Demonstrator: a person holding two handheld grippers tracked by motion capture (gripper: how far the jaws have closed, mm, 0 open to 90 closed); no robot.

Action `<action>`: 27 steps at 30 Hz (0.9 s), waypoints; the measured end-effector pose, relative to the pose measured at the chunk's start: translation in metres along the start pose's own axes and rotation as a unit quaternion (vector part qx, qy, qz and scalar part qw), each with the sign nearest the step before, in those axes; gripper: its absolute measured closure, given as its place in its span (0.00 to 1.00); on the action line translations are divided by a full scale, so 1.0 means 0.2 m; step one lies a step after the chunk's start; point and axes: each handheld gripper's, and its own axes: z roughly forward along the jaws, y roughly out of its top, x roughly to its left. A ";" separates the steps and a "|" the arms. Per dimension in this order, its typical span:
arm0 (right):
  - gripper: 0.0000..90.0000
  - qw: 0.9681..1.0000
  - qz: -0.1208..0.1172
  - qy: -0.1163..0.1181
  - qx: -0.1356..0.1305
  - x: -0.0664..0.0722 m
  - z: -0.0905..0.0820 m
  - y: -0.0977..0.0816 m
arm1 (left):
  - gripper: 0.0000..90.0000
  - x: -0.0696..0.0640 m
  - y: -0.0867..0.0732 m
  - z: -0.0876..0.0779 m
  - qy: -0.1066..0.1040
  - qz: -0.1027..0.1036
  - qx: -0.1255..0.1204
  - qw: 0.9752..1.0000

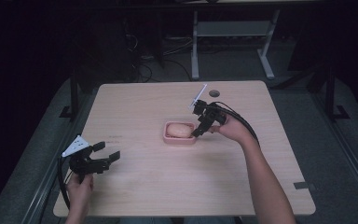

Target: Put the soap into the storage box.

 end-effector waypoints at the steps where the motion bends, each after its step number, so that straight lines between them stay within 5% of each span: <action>1: 0.27 1.000 0.001 0.001 -0.005 0.00 -0.01 -0.01 | 0.16 0.00 0.00 0.00 -0.001 0.000 0.000 1.000; 27: 0.27 0.999 0.025 -0.004 -0.026 0.04 -0.10 -0.23 | 0.16 0.00 0.00 0.00 0.000 0.003 0.002 1.000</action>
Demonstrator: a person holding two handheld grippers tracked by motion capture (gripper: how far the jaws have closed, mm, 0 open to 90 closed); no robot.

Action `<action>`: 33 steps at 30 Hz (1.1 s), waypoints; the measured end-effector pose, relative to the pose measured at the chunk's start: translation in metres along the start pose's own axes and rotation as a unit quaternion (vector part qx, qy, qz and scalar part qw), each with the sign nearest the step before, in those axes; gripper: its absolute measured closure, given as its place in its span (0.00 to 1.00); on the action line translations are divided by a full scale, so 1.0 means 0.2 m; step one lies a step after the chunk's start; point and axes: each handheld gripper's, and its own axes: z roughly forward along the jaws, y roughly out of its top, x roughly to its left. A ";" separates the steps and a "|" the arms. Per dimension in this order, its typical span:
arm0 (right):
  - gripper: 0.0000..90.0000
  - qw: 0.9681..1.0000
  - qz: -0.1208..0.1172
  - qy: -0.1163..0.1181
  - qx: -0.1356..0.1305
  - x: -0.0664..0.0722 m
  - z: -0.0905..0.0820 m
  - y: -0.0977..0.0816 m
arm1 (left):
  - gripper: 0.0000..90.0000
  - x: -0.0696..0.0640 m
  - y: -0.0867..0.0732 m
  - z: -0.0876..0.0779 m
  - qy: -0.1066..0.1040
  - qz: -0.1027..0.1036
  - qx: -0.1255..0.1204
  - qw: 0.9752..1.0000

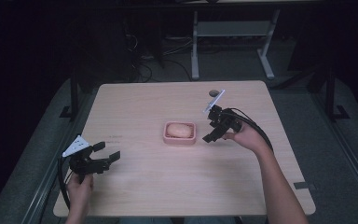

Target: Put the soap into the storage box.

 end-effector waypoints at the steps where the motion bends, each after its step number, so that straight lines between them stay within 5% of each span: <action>1: 0.27 1.000 0.004 0.001 0.000 0.00 0.00 -0.01 | 0.16 0.00 0.00 0.00 0.000 0.000 0.000 1.000; 33: 0.27 0.999 0.035 -0.013 -0.015 0.07 -0.07 -0.34 | 0.16 0.00 0.00 0.00 0.001 0.001 0.004 1.000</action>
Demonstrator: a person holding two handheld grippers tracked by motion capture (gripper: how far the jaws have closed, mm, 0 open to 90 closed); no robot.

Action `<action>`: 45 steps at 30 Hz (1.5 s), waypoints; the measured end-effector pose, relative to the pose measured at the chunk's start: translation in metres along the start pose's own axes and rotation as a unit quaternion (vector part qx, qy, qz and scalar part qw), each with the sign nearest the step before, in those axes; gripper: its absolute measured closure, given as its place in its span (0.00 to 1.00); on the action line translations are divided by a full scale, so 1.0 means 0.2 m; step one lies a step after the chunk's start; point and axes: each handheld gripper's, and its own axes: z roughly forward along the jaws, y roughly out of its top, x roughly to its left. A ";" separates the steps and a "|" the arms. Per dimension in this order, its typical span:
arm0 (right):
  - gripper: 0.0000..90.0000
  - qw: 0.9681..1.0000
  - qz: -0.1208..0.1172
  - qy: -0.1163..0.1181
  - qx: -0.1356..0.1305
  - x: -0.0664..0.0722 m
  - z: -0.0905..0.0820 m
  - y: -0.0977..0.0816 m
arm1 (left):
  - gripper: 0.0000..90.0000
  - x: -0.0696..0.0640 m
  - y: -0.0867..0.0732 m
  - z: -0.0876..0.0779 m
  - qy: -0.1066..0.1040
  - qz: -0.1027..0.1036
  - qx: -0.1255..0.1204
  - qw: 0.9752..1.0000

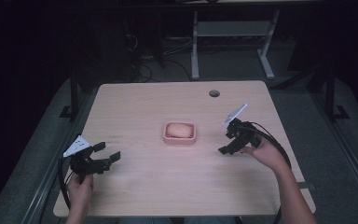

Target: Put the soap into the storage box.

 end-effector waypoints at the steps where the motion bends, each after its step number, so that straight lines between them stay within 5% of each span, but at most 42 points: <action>1: 0.27 1.000 0.000 -0.002 0.000 0.00 0.00 -0.01 | 0.16 0.00 0.00 0.00 0.000 0.000 0.000 1.000; 26: 0.27 0.998 0.038 -0.017 -0.037 0.09 -0.03 -0.37 | 0.16 -0.02 -0.01 0.02 -0.005 0.017 0.009 1.000; 45: 0.27 0.993 0.084 -0.024 -0.075 0.16 -0.05 -0.61 | 0.16 -0.05 -0.01 0.04 -0.009 0.023 0.016 1.000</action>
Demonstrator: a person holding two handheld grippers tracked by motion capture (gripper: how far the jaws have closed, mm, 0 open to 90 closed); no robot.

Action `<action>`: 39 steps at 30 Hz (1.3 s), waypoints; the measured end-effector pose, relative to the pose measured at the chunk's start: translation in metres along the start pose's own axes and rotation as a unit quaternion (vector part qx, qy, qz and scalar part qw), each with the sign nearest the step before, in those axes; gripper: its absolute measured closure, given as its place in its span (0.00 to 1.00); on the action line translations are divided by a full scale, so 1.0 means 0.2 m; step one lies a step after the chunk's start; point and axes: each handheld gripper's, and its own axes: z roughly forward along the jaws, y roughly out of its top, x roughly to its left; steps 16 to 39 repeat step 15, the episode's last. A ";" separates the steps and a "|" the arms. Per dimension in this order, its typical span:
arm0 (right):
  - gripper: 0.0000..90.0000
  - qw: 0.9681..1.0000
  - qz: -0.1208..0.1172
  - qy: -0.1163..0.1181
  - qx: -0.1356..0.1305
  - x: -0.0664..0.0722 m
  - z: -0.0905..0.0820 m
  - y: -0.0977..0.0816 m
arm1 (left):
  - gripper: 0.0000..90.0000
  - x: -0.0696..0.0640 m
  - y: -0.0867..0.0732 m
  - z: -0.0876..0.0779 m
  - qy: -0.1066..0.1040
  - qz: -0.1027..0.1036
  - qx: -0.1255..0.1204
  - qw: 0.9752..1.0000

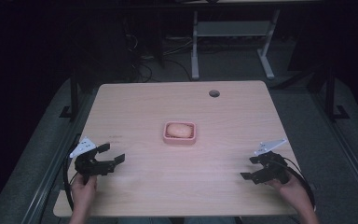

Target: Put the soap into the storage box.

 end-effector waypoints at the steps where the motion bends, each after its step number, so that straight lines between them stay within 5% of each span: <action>1: 0.27 1.000 0.001 -0.003 -0.004 0.01 0.00 -0.01 | 0.16 0.00 0.00 0.00 0.000 0.000 0.000 1.000; 10: 0.27 0.999 0.004 -0.019 -0.038 0.08 -0.03 -0.11 | 0.16 -0.01 0.00 0.02 -0.001 0.005 0.007 1.000; 39: 0.27 0.999 -0.004 -0.023 -0.037 0.11 -0.03 -0.13 | 0.16 -0.03 0.00 0.03 0.006 0.016 0.016 1.000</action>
